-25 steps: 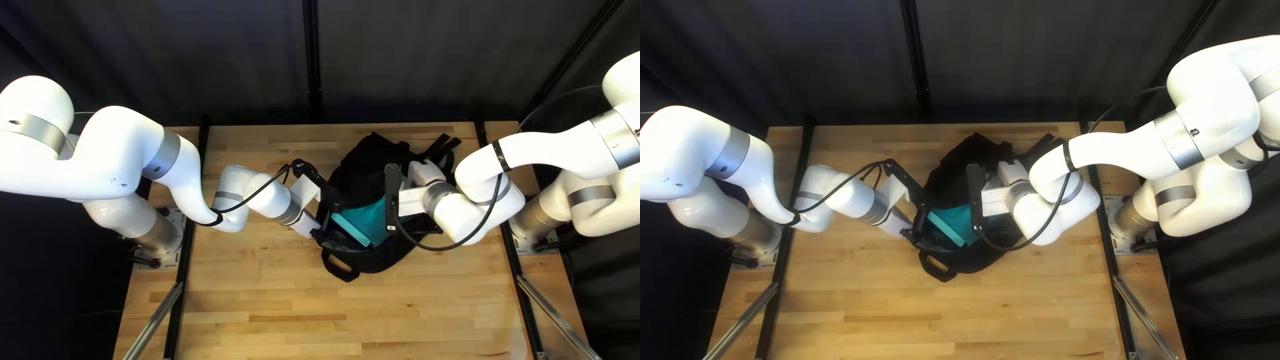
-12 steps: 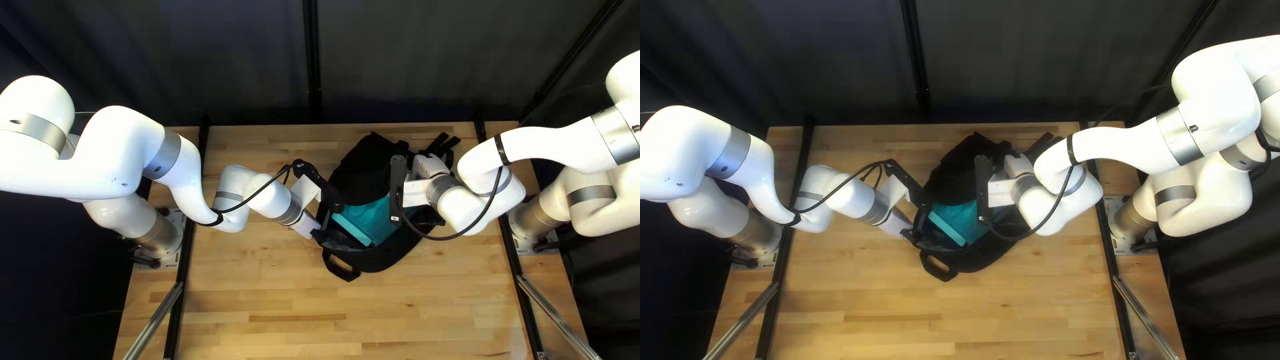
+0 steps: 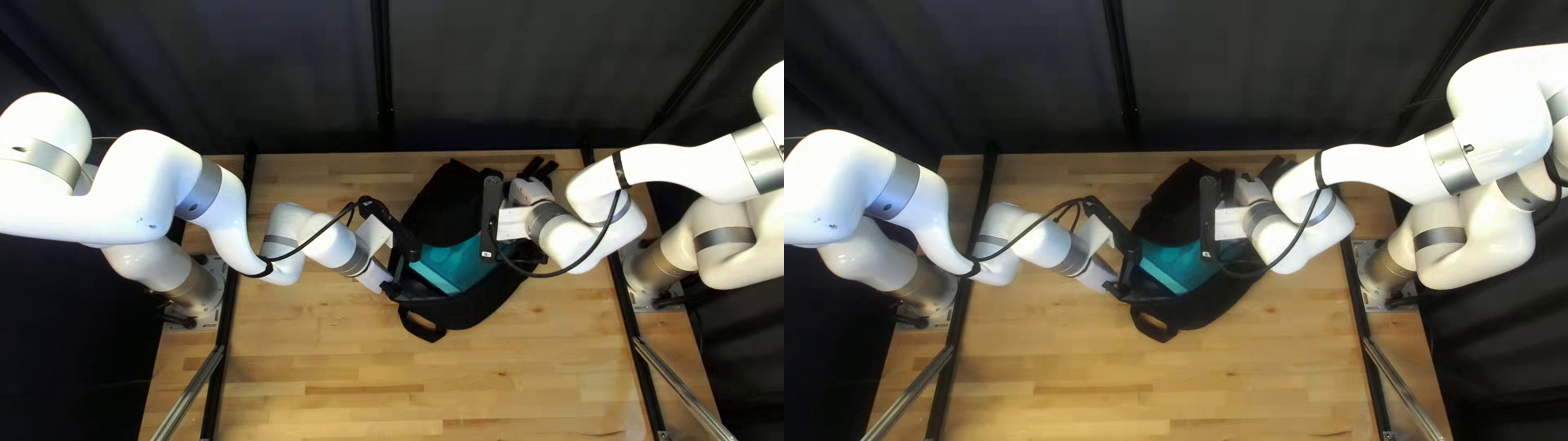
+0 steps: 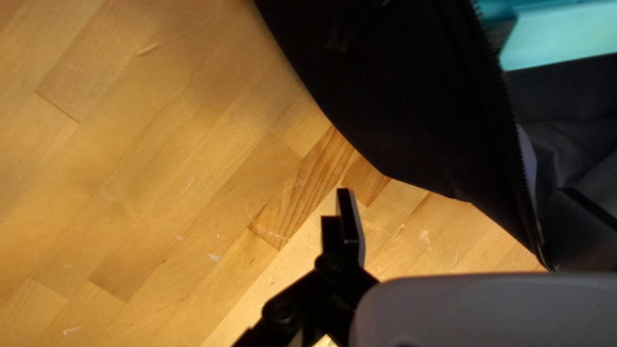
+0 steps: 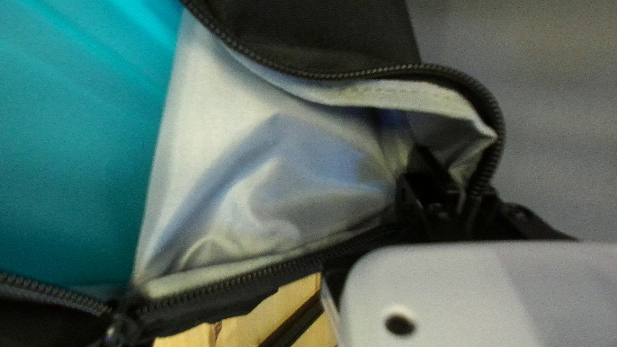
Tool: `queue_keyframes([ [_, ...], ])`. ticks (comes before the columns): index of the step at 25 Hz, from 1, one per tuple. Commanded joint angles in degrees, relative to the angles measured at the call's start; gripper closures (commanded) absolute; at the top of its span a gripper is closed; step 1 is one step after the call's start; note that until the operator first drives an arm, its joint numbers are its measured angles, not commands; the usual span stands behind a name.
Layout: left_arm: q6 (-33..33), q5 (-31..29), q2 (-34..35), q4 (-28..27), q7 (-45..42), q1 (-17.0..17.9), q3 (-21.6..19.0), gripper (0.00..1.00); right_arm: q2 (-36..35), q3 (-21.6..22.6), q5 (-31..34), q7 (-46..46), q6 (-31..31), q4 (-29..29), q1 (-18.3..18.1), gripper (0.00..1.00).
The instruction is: Remove a lunch box from a kids backpack
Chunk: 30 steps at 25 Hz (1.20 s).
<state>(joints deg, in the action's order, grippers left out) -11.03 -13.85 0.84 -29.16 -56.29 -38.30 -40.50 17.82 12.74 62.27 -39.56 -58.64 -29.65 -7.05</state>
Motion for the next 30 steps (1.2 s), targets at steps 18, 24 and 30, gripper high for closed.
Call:
queue_keyframes([
  [18, -6.0, 5.0, 3.1, -3.7, 3.6, 3.9, -1.6, 0.00, -0.5, 11.6, -13.6, 12.9, -14.4, -13.7, 11.2, 0.00],
  [24, -11.5, 9.3, 5.9, -7.1, 8.4, 6.0, -0.8, 0.00, 2.7, 9.7, -14.9, 17.0, -14.3, -12.5, 11.2, 0.00],
  [30, -14.6, 7.4, 5.4, -10.4, 6.3, 7.3, -3.4, 0.00, 5.6, 7.1, -15.4, 22.3, -15.9, -12.9, 10.4, 0.00],
])
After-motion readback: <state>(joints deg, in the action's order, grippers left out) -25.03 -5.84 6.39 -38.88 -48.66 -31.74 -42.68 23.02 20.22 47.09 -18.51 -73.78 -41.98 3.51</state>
